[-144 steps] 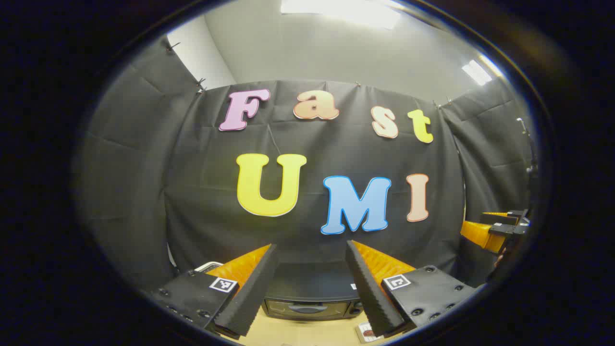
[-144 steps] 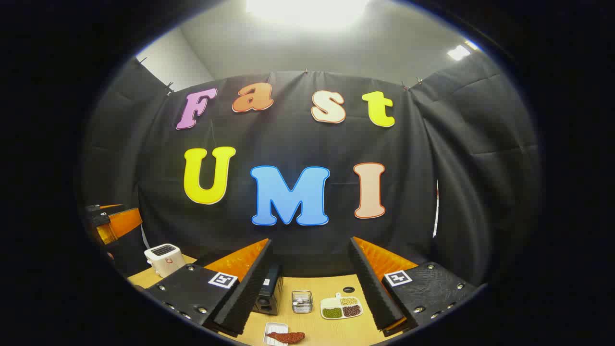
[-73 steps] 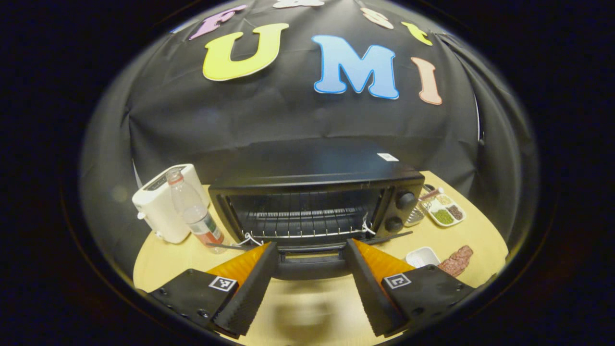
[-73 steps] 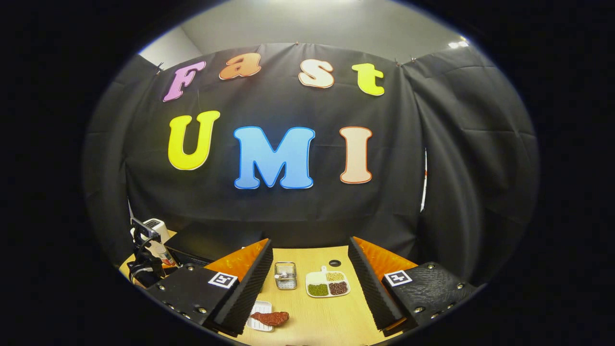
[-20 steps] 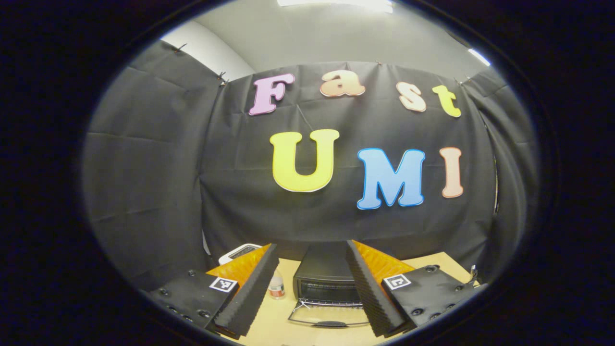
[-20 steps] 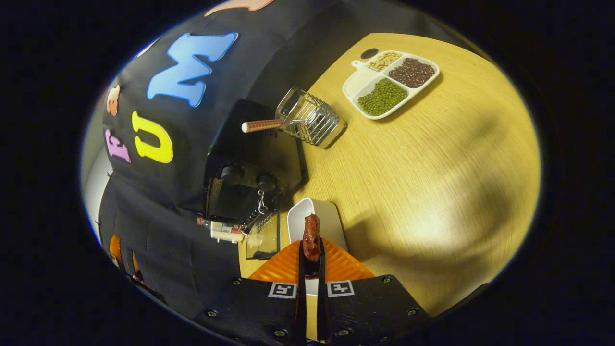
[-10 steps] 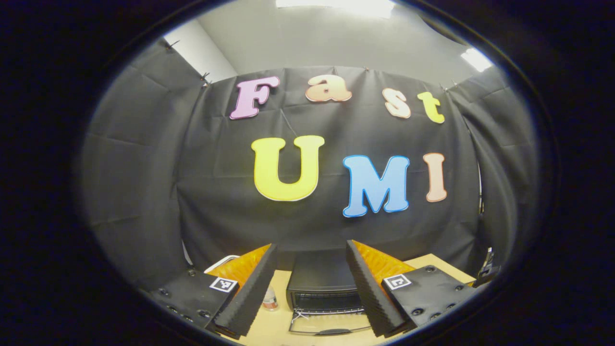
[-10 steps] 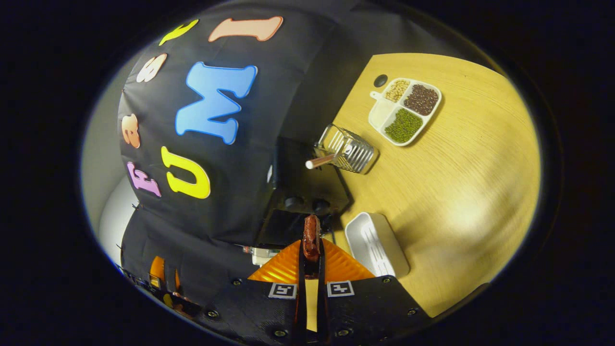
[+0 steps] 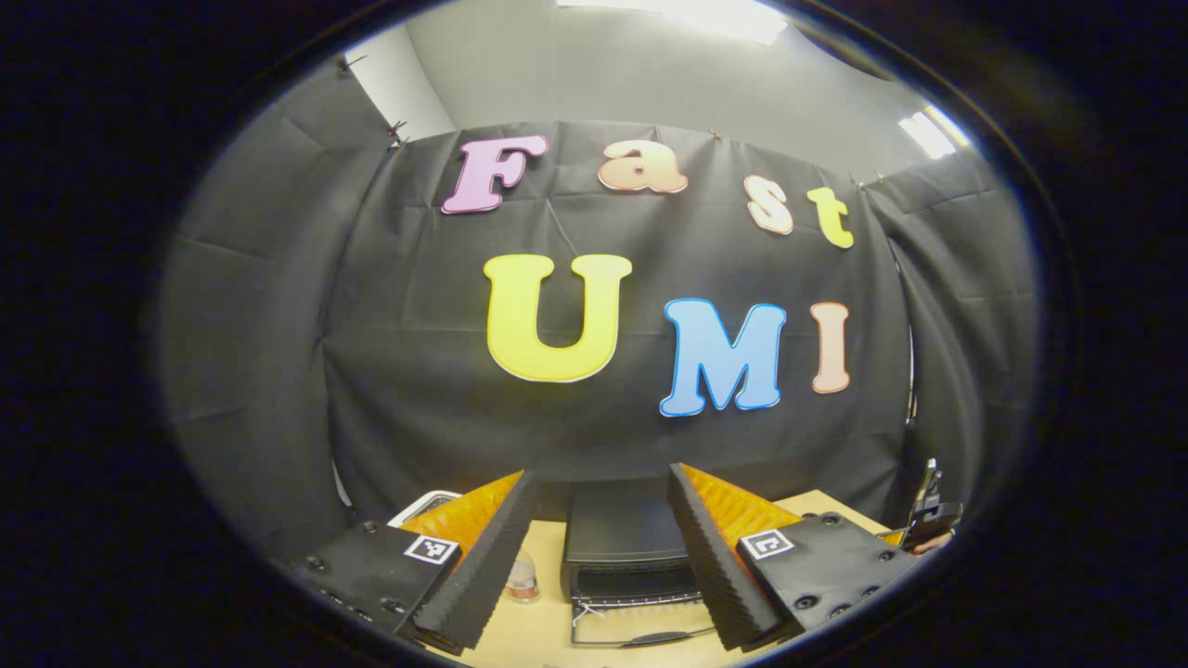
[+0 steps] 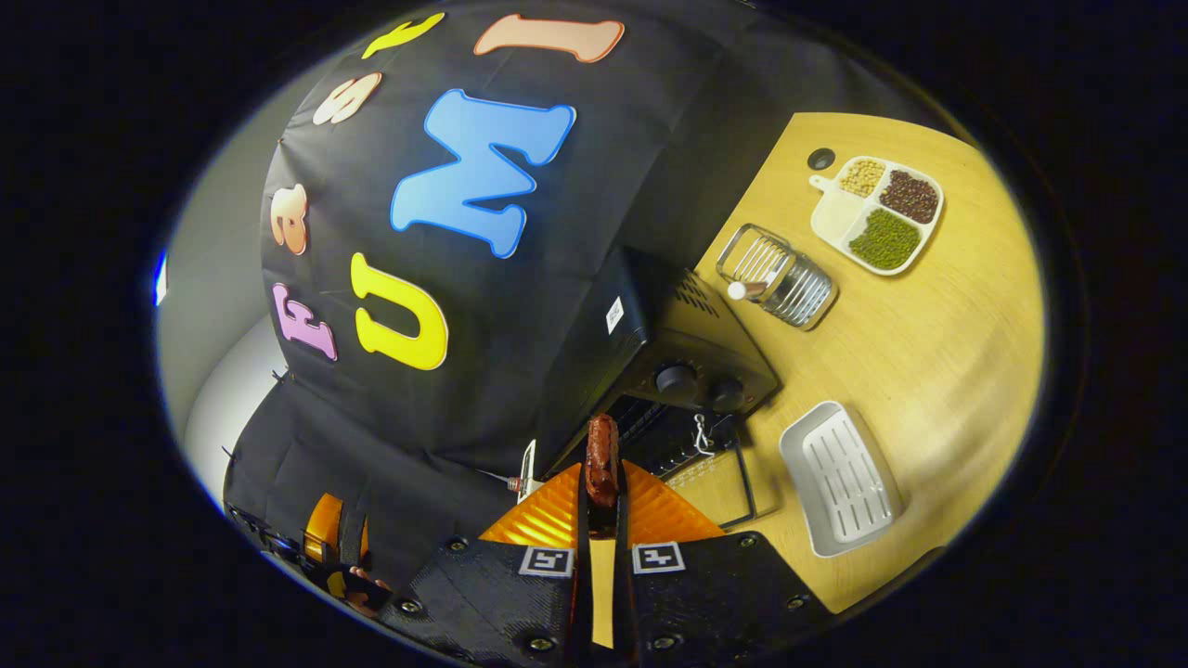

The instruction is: Open the electric oven with the left hand, put the food in, and close the electric oven.

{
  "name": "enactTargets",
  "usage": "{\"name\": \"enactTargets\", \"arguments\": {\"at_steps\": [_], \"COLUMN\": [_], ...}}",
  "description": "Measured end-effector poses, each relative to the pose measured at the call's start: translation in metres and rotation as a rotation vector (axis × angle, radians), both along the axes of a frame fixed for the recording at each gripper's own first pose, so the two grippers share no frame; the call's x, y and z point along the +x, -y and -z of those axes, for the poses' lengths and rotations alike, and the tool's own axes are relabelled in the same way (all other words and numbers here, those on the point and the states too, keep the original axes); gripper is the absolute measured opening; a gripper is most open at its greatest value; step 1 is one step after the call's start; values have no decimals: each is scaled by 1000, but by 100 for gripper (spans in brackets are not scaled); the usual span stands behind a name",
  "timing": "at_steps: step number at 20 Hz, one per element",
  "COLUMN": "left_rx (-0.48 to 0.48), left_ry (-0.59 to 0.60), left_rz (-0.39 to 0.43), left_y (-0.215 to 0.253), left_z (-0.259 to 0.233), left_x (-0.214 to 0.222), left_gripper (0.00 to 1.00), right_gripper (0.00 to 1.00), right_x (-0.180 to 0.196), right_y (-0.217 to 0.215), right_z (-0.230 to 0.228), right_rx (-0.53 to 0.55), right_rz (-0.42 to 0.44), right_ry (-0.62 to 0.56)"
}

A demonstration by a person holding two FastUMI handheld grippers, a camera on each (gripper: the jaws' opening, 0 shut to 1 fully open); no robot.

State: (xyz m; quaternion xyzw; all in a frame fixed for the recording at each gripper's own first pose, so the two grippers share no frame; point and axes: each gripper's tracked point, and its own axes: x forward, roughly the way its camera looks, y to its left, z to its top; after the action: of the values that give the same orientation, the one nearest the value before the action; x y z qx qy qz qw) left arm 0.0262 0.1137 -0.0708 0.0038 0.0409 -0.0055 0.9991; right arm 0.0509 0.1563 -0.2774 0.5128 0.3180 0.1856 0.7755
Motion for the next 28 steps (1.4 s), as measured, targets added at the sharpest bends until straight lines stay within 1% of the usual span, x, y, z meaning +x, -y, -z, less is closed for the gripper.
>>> {"name": "enactTargets", "arguments": {"at_steps": [4,5,7,8,9,13,19,23,25,27,28], "left_rx": [-3,-14,-36,-38,-35,-30,-31,-30,-38,-56,-60], "left_ry": [-17,-18,-29,-37,-46,-86,-123,-134,-137,-125,-120], "left_rz": [-7,-12,-24,-34,-45,-72,-84,-80,-83,-75,-71], "left_y": [-24,-30,-41,-50,-57,-79,-99,-106,-107,-104,-105], "left_z": [6,6,15,18,21,34,49,53,54,51,49], "left_x": [-1,-2,-6,-9,-12,-21,-30,-25,-21,-17,-15], "left_gripper": [96,97,99,95,99,99,99,99,99,95,99], "right_gripper": [9,8,9,9,9,9,8,10,13,19,27], "right_x": [25,31,45,49,56,77,109,122,121,119,120], "right_y": [-46,-56,-79,-87,-96,-121,-137,-141,-138,-130,-126], "right_z": [17,22,33,37,45,75,103,111,117,125,126], "right_rx": [-10,-3,50,68,70,68,37,64,18,-77,-107], "right_rz": [-31,-24,-7,1,17,87,152,216,231,241,250], "right_ry": [-27,-39,-62,-75,-82,-123,-140,-141,-154,-163,-162]}}
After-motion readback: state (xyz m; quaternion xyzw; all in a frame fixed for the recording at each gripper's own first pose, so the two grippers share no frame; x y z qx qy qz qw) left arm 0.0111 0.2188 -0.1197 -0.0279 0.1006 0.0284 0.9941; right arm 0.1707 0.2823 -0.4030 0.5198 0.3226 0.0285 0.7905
